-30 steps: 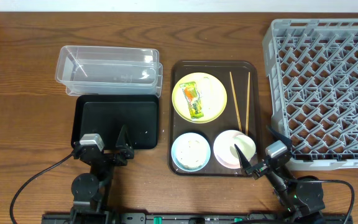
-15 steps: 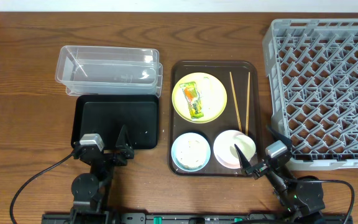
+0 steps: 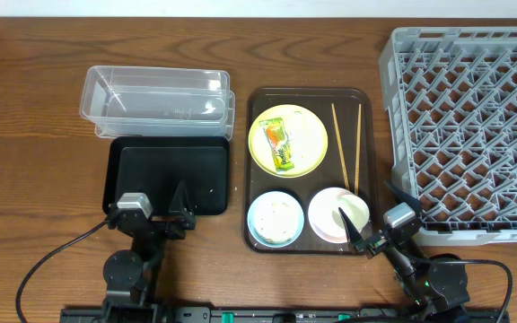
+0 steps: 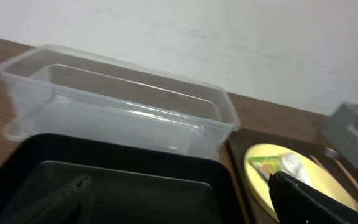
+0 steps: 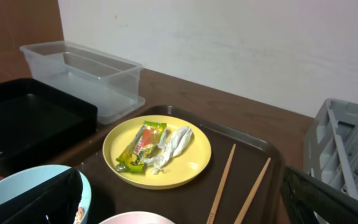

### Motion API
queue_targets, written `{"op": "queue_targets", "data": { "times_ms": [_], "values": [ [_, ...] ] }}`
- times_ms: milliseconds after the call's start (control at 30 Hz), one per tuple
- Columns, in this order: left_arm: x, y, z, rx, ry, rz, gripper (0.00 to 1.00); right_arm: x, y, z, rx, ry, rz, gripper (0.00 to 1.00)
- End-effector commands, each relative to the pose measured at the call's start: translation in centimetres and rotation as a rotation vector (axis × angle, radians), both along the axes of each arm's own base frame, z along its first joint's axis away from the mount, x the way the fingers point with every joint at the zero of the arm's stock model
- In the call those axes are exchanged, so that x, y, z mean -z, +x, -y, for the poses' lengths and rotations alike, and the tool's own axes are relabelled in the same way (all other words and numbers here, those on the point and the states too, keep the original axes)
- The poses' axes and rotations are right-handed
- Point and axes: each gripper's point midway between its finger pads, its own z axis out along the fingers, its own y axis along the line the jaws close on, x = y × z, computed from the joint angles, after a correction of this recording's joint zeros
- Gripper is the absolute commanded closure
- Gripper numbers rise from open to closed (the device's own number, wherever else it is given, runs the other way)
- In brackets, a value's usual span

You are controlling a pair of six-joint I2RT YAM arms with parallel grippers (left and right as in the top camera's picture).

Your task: Sort waste into correct bins and load items into the dishwasher rack

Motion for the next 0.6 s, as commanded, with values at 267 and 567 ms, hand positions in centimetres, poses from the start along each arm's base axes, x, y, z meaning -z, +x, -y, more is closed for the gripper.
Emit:
{"op": "queue_targets", "data": {
  "times_ms": [267,567],
  "values": [
    [-4.8,-2.0,5.9,0.362,-0.108,0.139,0.09,-3.9,-0.4,0.0,-0.015,0.216,-0.001,0.01],
    [-11.9,-1.9,6.0,0.363,-0.121,0.047,0.09,-12.3,-1.6,0.6,0.005,0.153,-0.069,0.01]
  ]
}}
